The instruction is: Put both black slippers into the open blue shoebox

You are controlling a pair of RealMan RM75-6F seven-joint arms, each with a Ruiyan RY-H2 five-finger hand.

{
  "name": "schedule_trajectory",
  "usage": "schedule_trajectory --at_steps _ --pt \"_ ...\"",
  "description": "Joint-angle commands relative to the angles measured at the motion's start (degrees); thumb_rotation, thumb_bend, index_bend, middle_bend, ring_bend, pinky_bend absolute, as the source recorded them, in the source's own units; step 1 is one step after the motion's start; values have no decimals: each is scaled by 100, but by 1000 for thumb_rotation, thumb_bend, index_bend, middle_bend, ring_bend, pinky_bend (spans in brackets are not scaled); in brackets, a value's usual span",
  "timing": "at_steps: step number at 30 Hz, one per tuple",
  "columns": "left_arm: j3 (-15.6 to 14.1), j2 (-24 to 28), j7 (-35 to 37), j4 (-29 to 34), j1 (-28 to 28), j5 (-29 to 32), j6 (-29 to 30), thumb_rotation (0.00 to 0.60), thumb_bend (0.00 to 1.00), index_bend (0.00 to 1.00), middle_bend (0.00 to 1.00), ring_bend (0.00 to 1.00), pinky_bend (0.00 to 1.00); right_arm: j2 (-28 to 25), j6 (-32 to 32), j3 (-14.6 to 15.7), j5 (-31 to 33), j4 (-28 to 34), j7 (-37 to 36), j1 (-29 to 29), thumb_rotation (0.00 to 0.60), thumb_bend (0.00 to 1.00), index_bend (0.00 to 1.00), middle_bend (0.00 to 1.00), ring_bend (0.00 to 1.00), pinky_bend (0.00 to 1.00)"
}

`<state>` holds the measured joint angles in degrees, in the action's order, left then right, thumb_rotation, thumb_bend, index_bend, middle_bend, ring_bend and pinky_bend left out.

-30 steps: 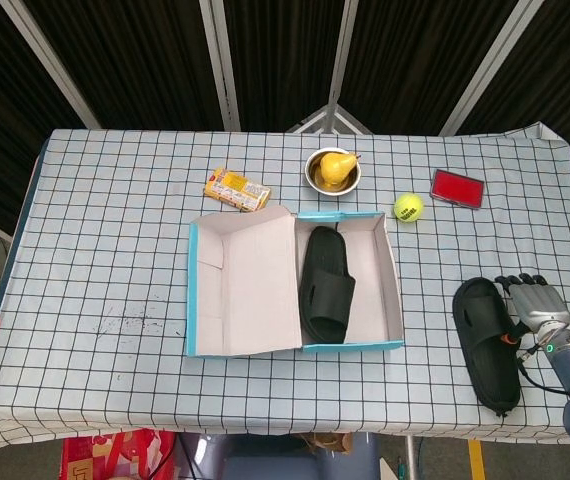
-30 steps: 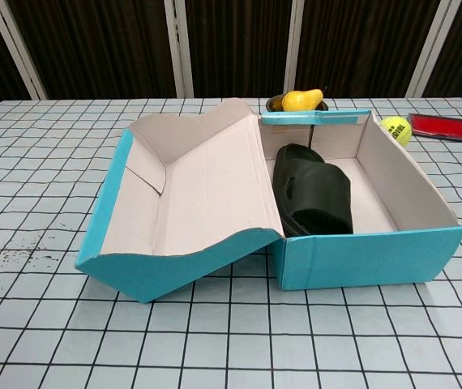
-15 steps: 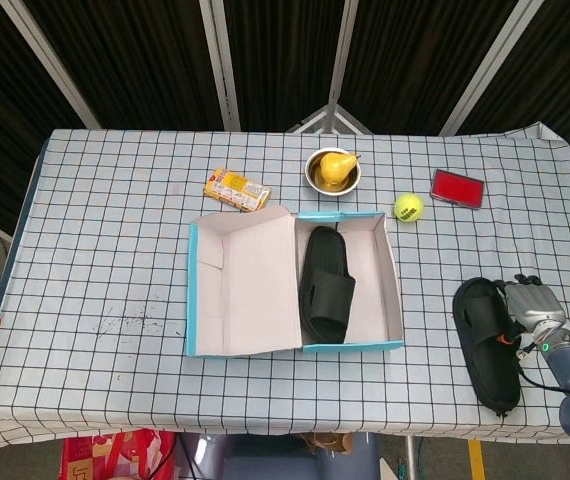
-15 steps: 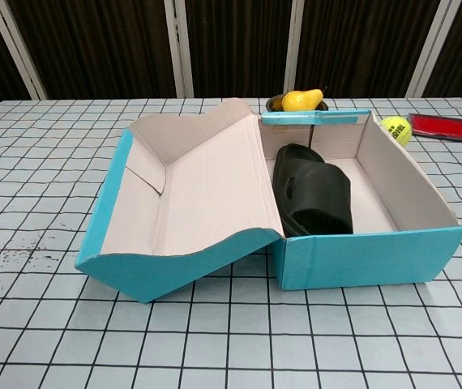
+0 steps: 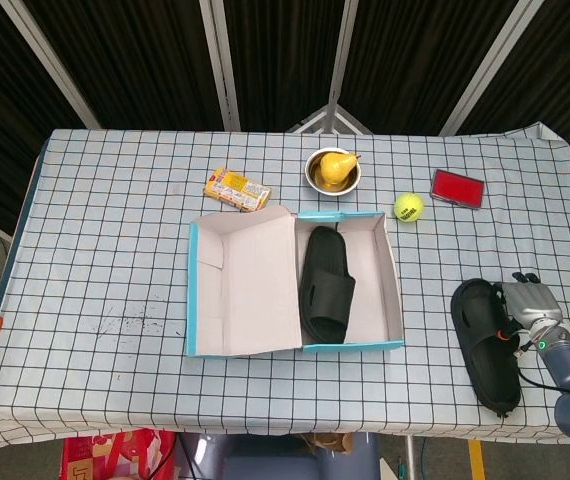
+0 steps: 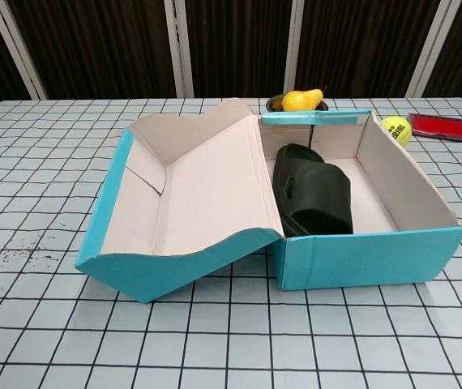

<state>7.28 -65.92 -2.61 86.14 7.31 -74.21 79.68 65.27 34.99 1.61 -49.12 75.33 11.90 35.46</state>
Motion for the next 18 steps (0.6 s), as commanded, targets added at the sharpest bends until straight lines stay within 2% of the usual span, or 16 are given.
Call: schedule_trajectory --at_steps 1,7,18 --pt "-3 -3 1 -6 6 1 -12 600 382 31 0 0 68 3 11 -3 -13 -7 -8 -7 600 260 429 409 88 0" --pt "2 -8 19 -25 14 10 -25 600 382 32 0 0 68 -52 25 -25 -47 18 -71 -35 600 296 517 434 106 0" --pt "0 13 101 -41 2 -6 -12 600 382 33 0 0 68 -684 -8 -146 -63 462 -291 -38 600 317 519 435 107 0"
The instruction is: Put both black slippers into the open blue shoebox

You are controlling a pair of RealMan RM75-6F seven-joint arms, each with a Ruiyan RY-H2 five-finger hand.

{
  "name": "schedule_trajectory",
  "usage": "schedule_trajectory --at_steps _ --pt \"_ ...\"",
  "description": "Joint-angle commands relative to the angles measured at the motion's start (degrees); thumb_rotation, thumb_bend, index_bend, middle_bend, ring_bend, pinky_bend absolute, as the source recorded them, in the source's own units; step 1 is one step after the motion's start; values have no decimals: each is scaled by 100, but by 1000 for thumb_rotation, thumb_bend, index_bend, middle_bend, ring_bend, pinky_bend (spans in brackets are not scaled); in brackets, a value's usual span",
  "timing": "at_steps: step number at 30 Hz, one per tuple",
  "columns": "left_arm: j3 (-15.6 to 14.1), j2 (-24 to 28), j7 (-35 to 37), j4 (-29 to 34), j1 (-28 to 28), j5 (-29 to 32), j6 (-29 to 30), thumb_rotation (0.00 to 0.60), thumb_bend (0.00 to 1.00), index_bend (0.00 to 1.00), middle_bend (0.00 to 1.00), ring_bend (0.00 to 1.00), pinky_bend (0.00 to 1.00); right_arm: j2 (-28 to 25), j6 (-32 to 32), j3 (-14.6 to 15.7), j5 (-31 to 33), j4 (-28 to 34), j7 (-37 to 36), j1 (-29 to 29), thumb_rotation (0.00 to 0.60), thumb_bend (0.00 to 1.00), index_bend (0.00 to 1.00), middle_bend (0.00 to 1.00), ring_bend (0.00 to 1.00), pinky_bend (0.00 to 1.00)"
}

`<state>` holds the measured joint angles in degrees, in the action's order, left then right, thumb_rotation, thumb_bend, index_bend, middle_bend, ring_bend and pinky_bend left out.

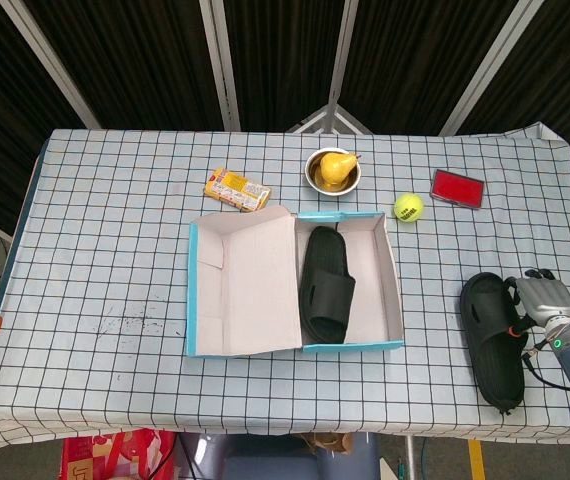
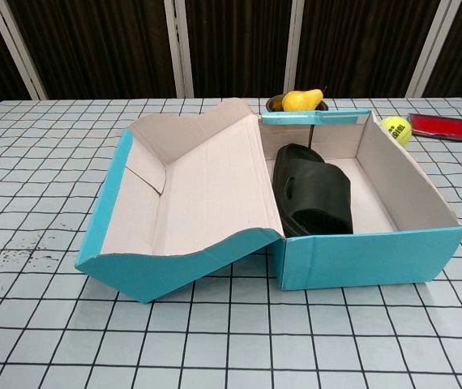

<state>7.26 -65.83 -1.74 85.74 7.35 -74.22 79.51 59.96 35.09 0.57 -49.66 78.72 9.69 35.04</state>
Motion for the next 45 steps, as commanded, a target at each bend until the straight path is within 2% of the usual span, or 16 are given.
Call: schedule_trajectory --at_steps 1,9,17,25,32,39,45 --pt "0 7 23 -3 -4 -8 7 600 382 33 0 0 68 -224 -12 -65 -10 173 -105 3 600 317 519 435 107 0" --pt "-6 25 83 -11 -15 -34 24 600 382 34 0 0 68 -624 -15 -208 -56 414 -366 -16 600 324 520 436 107 0" --pt "-19 37 157 -34 -11 -57 -4 600 382 34 0 0 68 -1305 37 -598 24 872 -883 -18 600 355 519 438 112 0" --pt "-24 63 280 -49 -22 -90 1 600 382 34 0 0 68 -2161 -360 -1058 404 1462 -1419 222 600 367 520 440 122 0" --pt "-18 94 422 -66 -44 -112 27 600 382 34 0 0 68 -2745 -1046 -1413 954 2073 -1870 643 600 389 519 440 127 0" --pt "-19 107 496 -88 -49 -113 10 600 382 35 0 0 68 -2663 -1010 -1407 1521 2372 -1662 1306 600 392 519 440 128 0" --pt "-10 122 598 -144 -53 -106 -6 600 382 35 0 0 68 -2134 -593 -1417 1976 2513 -1527 1811 600 393 519 440 129 0"
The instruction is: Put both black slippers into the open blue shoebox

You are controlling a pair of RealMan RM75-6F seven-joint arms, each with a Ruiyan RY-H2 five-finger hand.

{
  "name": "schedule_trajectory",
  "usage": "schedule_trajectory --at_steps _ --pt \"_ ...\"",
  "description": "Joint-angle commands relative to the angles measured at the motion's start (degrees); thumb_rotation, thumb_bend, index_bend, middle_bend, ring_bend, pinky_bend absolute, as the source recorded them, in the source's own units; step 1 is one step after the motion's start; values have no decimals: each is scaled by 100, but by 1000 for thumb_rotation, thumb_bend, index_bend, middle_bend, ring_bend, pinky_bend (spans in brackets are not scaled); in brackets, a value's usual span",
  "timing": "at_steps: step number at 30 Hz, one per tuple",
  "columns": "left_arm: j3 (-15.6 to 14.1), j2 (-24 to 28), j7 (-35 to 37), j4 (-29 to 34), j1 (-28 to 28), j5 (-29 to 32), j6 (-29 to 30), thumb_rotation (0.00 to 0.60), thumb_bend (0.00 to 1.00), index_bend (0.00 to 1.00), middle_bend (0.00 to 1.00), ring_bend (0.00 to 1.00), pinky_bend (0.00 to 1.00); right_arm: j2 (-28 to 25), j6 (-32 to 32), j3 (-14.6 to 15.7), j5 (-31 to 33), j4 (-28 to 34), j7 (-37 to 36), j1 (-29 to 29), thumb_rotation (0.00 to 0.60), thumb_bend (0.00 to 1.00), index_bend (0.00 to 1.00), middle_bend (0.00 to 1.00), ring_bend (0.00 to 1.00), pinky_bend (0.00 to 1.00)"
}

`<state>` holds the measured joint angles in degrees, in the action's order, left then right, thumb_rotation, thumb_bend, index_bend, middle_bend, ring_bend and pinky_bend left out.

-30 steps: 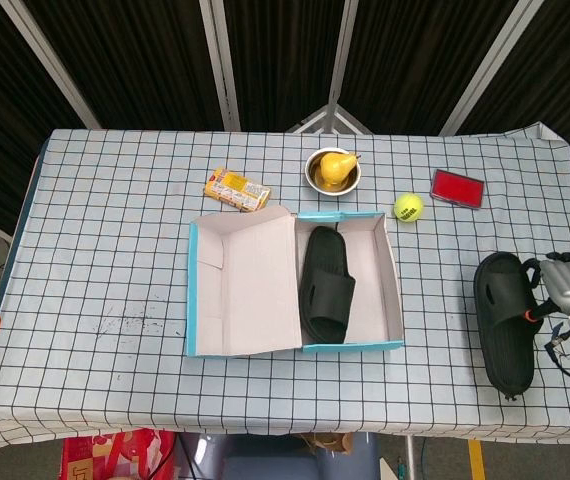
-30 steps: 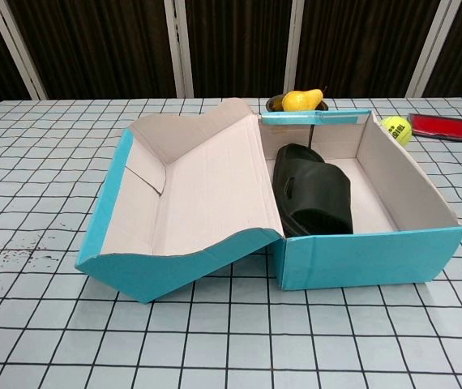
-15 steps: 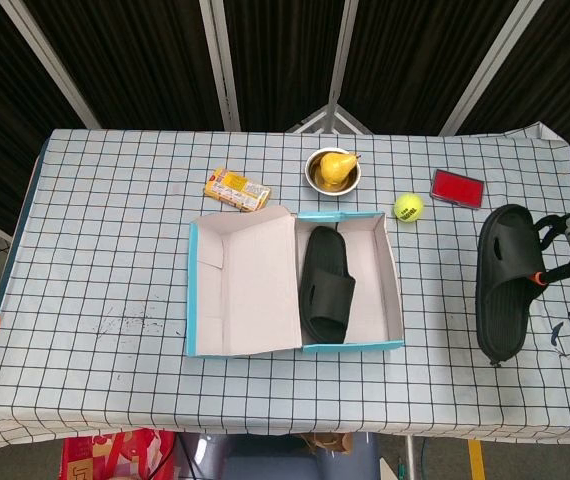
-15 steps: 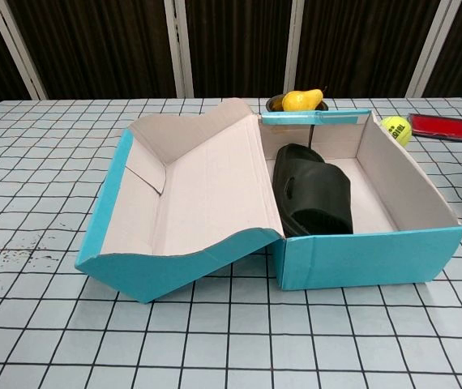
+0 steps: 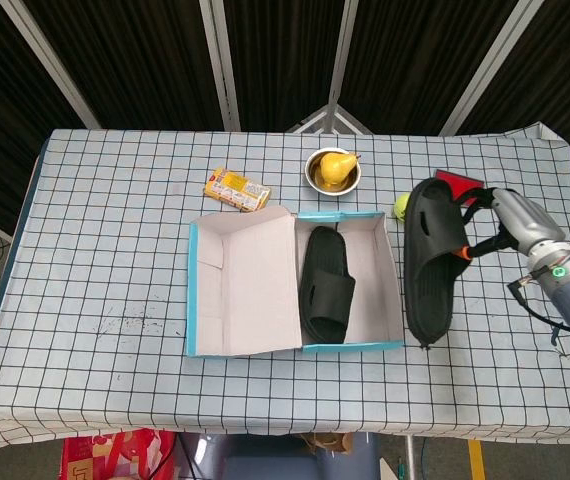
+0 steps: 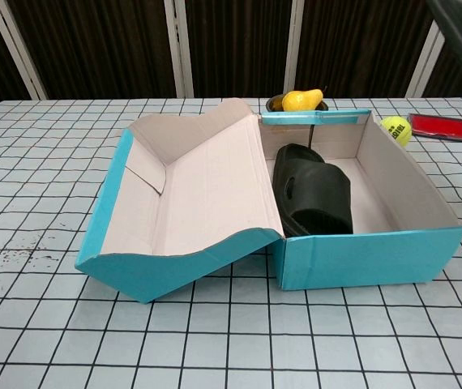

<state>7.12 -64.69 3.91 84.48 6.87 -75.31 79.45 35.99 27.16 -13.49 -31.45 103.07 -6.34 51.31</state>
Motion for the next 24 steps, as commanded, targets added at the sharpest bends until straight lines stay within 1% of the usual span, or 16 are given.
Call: schedule_trajectory --at_steps 1,9,17,21,24 --pt "3 12 50 -28 -10 3 2 600 382 35 0 0 68 362 223 -5 160 79 105 241 600 392 519 440 129 0" --pt "-2 9 67 -68 -4 2 -27 600 382 34 0 0 68 1068 305 126 239 -229 190 481 600 392 519 440 130 0" --pt "5 -30 -39 -75 29 40 -74 600 382 35 0 0 68 1545 290 247 198 -609 169 522 600 398 520 440 131 0" --pt "3 -60 -112 -74 61 54 -118 600 382 35 0 0 68 1774 438 186 64 -738 44 432 600 405 524 440 133 0" --pt "8 -79 -153 -74 76 66 -131 600 382 35 0 0 68 1942 578 19 -144 -820 -205 273 600 417 523 440 136 0"
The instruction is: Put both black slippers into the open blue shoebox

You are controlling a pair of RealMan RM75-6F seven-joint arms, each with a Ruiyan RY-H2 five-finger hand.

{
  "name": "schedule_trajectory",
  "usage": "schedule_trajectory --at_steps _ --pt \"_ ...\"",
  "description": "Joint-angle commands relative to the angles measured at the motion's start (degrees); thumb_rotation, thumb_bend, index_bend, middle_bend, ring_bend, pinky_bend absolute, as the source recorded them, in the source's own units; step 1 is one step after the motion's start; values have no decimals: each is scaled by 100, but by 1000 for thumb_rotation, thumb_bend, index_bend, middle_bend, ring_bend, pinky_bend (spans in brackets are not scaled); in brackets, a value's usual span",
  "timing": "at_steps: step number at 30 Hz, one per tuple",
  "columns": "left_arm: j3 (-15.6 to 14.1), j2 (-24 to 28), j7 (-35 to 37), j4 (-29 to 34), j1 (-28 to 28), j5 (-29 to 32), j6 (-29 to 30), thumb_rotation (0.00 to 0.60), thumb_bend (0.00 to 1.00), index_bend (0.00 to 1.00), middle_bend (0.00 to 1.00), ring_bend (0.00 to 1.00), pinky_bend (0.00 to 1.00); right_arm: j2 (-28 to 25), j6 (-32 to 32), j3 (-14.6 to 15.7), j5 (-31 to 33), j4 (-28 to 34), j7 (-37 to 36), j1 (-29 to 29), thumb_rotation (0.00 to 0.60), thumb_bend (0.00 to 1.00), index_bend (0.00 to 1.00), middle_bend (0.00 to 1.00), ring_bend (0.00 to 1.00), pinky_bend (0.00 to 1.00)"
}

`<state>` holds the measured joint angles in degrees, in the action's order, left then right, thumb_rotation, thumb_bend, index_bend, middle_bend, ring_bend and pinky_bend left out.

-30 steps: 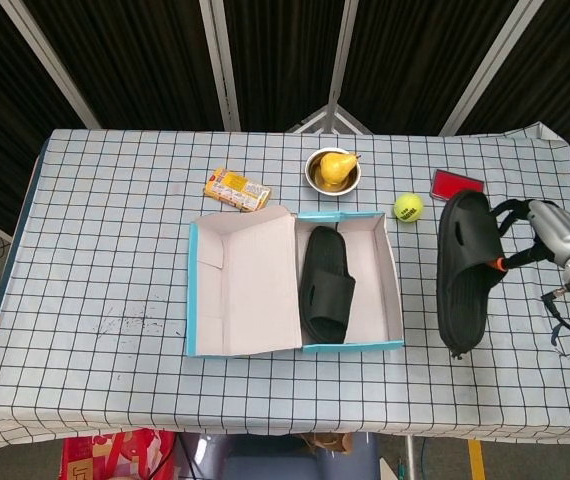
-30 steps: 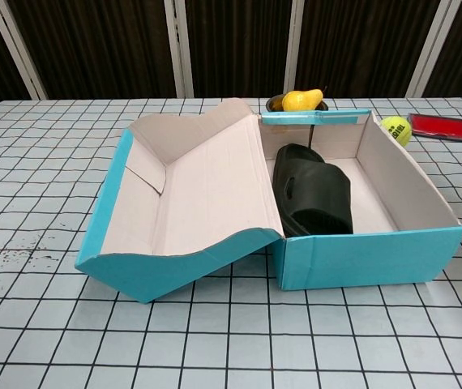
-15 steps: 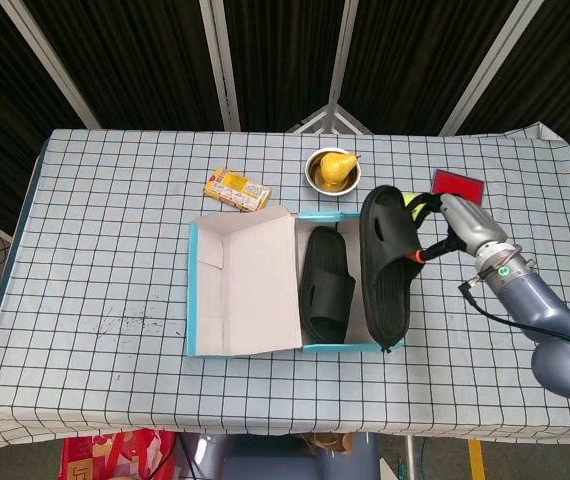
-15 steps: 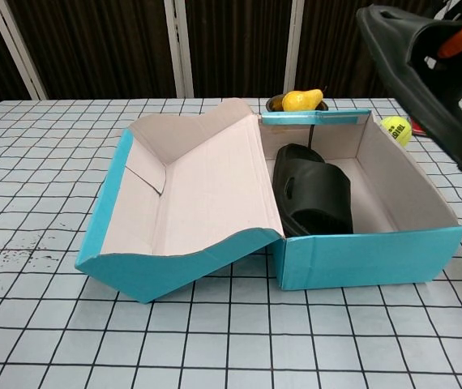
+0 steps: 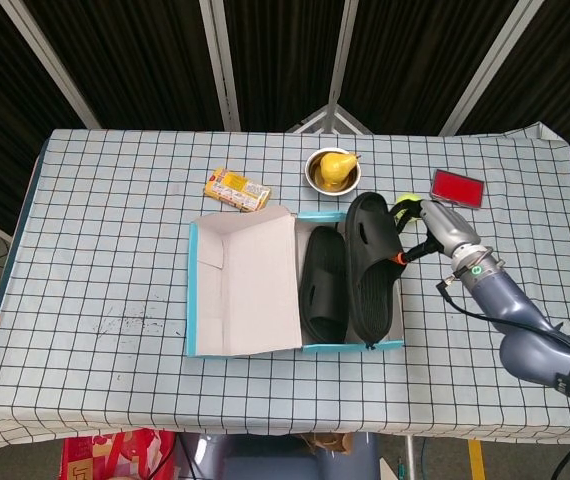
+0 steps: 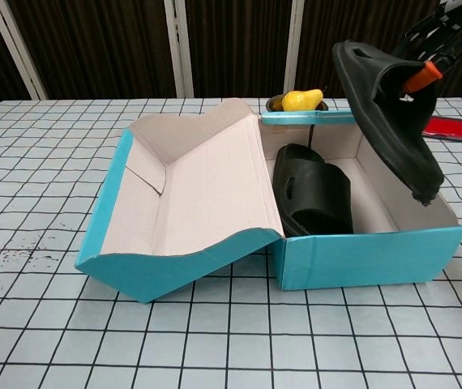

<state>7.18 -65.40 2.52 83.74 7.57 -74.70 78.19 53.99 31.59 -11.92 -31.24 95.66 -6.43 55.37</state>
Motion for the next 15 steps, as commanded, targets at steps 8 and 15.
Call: schedule_trajectory --at_steps 8,15 --pt "-5 -38 -73 -30 40 21 -62 600 382 35 0 0 68 617 490 -585 -1181 -352 -1023 -695 600 419 524 442 137 0" --pt "-16 -75 -138 -56 77 34 -121 600 382 35 0 0 68 964 566 -599 -2067 -708 -1453 -1021 600 419 525 442 137 0"
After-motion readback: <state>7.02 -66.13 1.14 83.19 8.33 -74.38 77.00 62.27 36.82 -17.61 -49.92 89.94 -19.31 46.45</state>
